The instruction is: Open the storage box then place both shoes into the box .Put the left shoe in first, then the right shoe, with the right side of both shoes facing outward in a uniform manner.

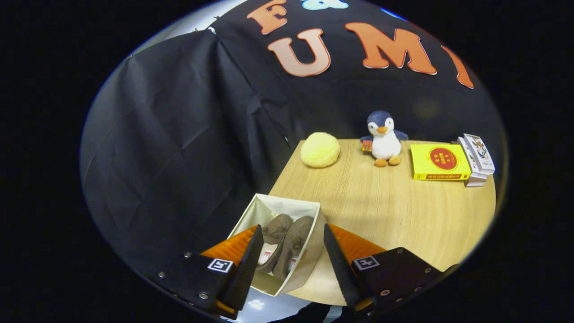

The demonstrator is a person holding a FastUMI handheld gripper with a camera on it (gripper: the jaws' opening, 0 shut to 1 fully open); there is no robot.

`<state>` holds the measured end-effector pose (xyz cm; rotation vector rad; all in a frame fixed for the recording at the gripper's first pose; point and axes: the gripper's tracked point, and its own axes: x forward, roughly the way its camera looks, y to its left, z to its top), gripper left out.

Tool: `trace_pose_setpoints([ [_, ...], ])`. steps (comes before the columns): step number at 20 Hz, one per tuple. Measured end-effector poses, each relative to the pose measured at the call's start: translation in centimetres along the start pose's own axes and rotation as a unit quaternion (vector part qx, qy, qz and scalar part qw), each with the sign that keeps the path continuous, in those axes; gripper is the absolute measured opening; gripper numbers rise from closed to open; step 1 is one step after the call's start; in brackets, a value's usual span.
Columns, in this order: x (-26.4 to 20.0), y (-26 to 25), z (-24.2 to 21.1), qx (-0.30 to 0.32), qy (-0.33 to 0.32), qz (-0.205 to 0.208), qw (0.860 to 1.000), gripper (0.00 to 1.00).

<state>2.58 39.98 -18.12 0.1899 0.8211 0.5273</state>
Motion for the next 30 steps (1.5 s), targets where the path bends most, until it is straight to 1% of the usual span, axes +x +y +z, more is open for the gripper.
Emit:
trace_pose_setpoints([
  [1,-1.1,-1.0,1.0,-0.001,-0.020,-0.003,1.000,0.88],
  [3,-3.8,-2.3,3.4,0.000,-0.067,0.007,0.998,0.94],
  [5,-6.6,-4.5,5.4,-0.002,-0.110,0.001,0.994,0.98],
  [7,-9.4,-7.3,7.7,-0.014,-0.153,-0.016,0.988,0.98],
  [9,-12.8,-10.3,10.2,-0.029,-0.203,-0.036,0.978,0.98],
  [13,-18.9,-16.1,14.1,-0.066,-0.303,-0.102,0.945,0.98],
  [15,-22.5,-17.9,15.4,-0.085,-0.344,-0.126,0.927,0.98],
  [17,-26.0,-19.7,16.7,-0.106,-0.384,-0.151,0.905,0.98],
  [19,-28.6,-21.3,17.3,-0.117,-0.418,-0.174,0.884,0.98],
  [20,-29.6,-22.0,17.3,-0.118,-0.428,-0.181,0.878,0.98],
  [24,-31.6,-24.0,17.3,-0.118,-0.447,-0.198,0.864,0.98],
  [27,-32.1,-25.3,16.9,-0.116,-0.449,-0.215,0.860,0.98],
  [30,-32.2,-25.4,17.1,-0.103,-0.453,-0.212,0.860,0.98],
])
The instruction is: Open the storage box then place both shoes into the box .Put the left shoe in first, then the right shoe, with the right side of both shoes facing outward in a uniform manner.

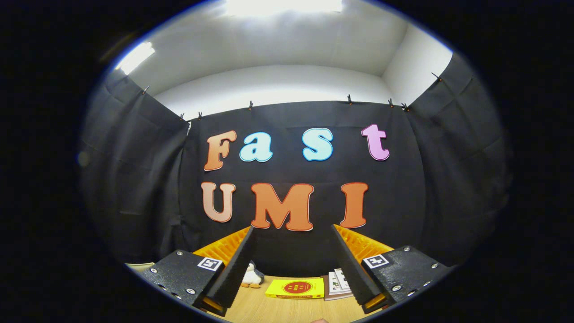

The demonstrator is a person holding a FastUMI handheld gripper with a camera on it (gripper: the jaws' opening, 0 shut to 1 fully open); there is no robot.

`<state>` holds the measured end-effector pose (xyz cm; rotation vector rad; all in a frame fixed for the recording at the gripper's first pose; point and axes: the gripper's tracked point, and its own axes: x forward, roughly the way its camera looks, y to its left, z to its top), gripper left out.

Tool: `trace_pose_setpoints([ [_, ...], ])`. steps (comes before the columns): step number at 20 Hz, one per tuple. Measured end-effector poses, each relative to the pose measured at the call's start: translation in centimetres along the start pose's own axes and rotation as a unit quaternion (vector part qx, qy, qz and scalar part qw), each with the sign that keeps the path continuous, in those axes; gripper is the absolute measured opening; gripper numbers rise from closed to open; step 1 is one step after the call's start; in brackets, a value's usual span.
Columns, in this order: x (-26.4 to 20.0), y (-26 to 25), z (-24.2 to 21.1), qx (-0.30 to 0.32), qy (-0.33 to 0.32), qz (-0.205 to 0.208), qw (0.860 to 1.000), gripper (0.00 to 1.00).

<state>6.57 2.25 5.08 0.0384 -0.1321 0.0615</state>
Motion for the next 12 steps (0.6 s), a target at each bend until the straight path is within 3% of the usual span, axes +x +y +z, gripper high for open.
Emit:
trace_pose_setpoints([
  [12,-0.21,0.18,0.45,-0.013,-0.007,-0.015,1.000,0.98],
])
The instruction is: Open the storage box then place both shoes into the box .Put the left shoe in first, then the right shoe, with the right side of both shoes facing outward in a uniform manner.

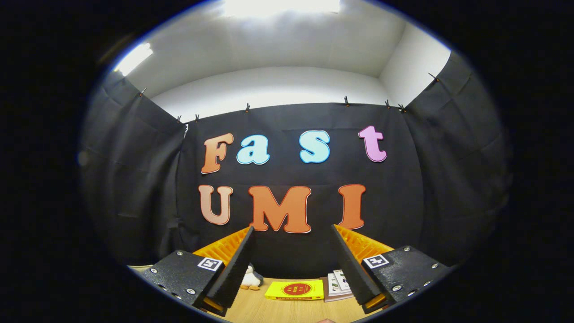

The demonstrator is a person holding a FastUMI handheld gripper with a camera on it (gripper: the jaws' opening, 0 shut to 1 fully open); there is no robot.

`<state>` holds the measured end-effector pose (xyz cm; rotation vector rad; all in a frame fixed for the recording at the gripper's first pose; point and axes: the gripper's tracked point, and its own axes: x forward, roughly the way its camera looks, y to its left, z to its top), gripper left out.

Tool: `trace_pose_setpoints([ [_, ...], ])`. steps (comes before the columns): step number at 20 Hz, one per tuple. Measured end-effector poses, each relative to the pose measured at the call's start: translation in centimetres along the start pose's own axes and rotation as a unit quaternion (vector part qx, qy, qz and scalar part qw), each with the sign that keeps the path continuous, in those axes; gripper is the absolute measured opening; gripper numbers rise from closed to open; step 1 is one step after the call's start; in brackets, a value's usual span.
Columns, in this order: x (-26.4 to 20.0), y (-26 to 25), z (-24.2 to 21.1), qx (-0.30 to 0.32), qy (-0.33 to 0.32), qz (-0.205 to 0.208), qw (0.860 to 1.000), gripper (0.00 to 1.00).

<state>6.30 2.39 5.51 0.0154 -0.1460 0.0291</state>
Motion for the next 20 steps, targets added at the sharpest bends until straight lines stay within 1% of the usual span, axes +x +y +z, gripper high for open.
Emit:
trace_pose_setpoints([
  [2,-0.02,0.06,0.03,0.000,0.003,-0.002,1.000,0.98],
  [6,0.03,-0.02,-0.27,0.014,0.022,0.014,1.000,0.98],
  [10,-0.05,0.20,0.23,0.004,0.012,0.017,1.000,0.98],
  [14,-0.32,0.36,-0.23,0.000,0.025,0.022,0.999,0.98],
  [20,-0.37,0.60,0.18,-0.007,0.023,0.023,0.999,0.98],
])
